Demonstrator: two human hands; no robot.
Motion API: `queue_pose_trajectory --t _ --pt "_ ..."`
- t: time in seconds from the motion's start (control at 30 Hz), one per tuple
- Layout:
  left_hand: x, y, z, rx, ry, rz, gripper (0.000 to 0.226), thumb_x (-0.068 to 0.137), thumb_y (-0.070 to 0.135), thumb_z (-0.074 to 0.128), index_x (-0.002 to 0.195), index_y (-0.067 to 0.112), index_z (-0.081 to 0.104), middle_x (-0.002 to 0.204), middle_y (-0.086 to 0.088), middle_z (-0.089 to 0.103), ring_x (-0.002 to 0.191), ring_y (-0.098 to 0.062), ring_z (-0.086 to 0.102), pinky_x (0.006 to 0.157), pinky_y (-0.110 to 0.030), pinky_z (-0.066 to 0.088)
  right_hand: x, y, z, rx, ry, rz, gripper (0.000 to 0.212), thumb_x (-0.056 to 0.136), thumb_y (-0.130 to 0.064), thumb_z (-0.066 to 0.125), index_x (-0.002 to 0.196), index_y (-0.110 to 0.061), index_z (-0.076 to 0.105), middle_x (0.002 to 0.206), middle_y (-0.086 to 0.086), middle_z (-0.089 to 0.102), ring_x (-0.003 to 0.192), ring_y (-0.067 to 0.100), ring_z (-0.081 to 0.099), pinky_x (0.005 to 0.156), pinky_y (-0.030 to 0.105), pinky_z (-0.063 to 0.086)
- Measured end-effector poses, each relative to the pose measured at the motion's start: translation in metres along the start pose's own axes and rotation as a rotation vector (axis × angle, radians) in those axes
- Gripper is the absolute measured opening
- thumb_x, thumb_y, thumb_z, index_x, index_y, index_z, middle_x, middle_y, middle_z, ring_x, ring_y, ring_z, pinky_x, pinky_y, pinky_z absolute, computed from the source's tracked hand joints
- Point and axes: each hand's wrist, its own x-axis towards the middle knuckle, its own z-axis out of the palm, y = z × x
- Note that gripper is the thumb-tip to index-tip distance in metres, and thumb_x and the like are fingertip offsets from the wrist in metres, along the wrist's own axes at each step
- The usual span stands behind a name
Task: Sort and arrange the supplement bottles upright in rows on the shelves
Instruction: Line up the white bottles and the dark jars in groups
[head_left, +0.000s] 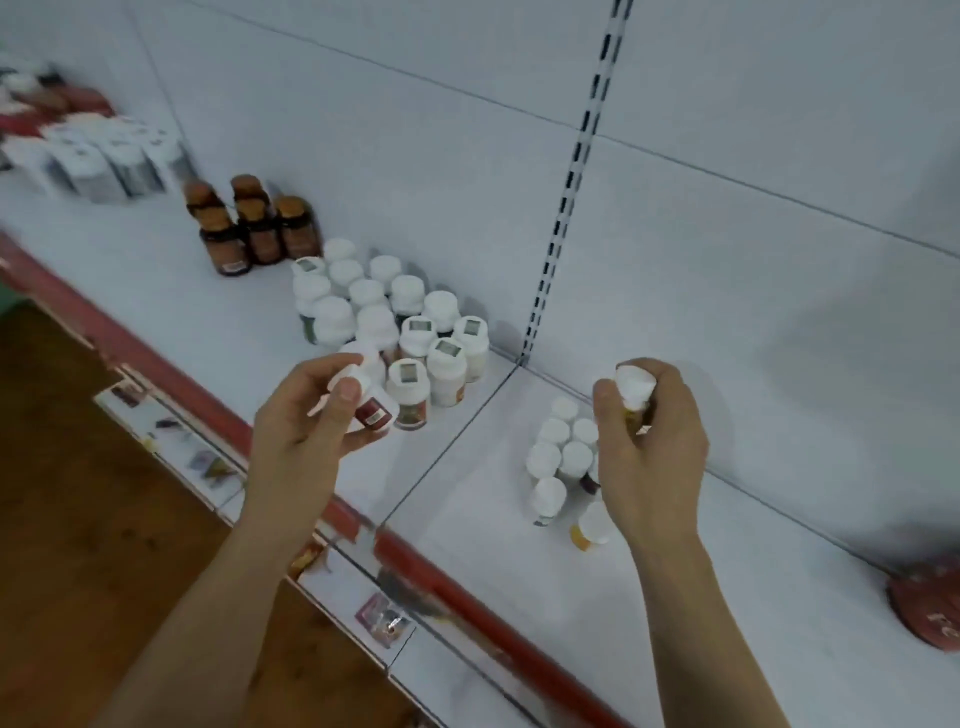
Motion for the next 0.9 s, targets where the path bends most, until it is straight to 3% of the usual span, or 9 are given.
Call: queue_pose_trajectory --t 0.13,0.23,0.37,0.5,0.63,0.8,0.9 --pt "0.003 0.011 -0.068 0.169 0.199 0.015 0.026 0.097 0.014 0.061 0.121 0.012 0.066 0.103 0.001 0.071 0.091 -0.015 0.073 0.076 -0.026 0.062 -0.001 -0.037 0.072 0.046 -0.157 -0.136 0.023 0.094 -0.027 0.067 0.117 -0.026 0.061 0.105 0.000 0.059 0.091 -0.006 0.053 0.073 0.003 0.037" --pt "0.002 0.016 -0.121 0.256 0.340 0.028 0.029 0.096 0.018 0.064 0.125 0.015 0.065 0.114 0.000 0.071 0.102 -0.017 0.072 0.084 -0.037 0.062 -0.015 -0.060 0.132 0.108 -0.361 -0.184 0.028 0.093 -0.027 0.069 0.121 -0.026 0.061 0.108 -0.005 0.063 0.095 -0.001 0.057 0.075 0.007 0.040" --pt "-0.002 0.021 -0.192 0.294 0.497 0.049 0.033 0.089 0.023 0.068 0.122 0.019 0.067 0.113 0.005 0.073 0.102 -0.013 0.071 0.084 -0.029 0.061 -0.040 -0.092 0.205 0.189 -0.551 -0.184 0.032 0.090 -0.027 0.075 0.116 -0.031 0.057 0.106 -0.019 0.063 0.096 0.000 0.060 0.072 0.013 0.049" --pt "0.022 0.013 -0.277 0.299 0.634 0.017 0.030 0.089 0.022 0.072 0.118 0.028 0.067 0.106 0.018 0.073 0.101 -0.005 0.070 0.082 -0.025 0.057 -0.048 -0.125 0.291 0.214 -0.616 -0.220 0.031 0.087 -0.021 0.078 0.101 -0.038 0.056 0.099 -0.021 0.065 0.095 -0.002 0.060 0.068 0.012 0.049" --pt "0.068 0.014 -0.372 0.310 0.668 0.011 0.031 0.081 0.030 0.072 0.111 0.036 0.065 0.101 0.031 0.070 0.099 0.004 0.068 0.072 -0.010 0.054 -0.049 -0.169 0.388 0.216 -0.611 -0.235 0.033 0.086 -0.020 0.078 0.100 -0.042 0.057 0.101 -0.023 0.065 0.095 -0.003 0.061 0.067 0.011 0.050" --pt "0.131 0.032 -0.493 0.381 0.654 0.036 0.034 0.083 0.022 0.077 0.116 0.023 0.068 0.104 0.017 0.073 0.102 -0.001 0.068 0.079 -0.011 0.055 -0.046 -0.237 0.508 0.256 -0.626 -0.196 0.027 0.088 -0.020 0.077 0.108 -0.032 0.063 0.108 -0.014 0.066 0.095 -0.002 0.063 0.068 0.009 0.049" --pt "0.167 0.040 -0.553 0.376 0.669 0.029 0.036 0.080 0.024 0.077 0.115 0.024 0.068 0.102 0.023 0.072 0.101 0.003 0.067 0.076 -0.006 0.051 -0.044 -0.275 0.574 0.252 -0.657 -0.206 0.027 0.088 -0.020 0.076 0.110 -0.030 0.064 0.110 -0.010 0.067 0.095 -0.002 0.063 0.067 0.006 0.048"
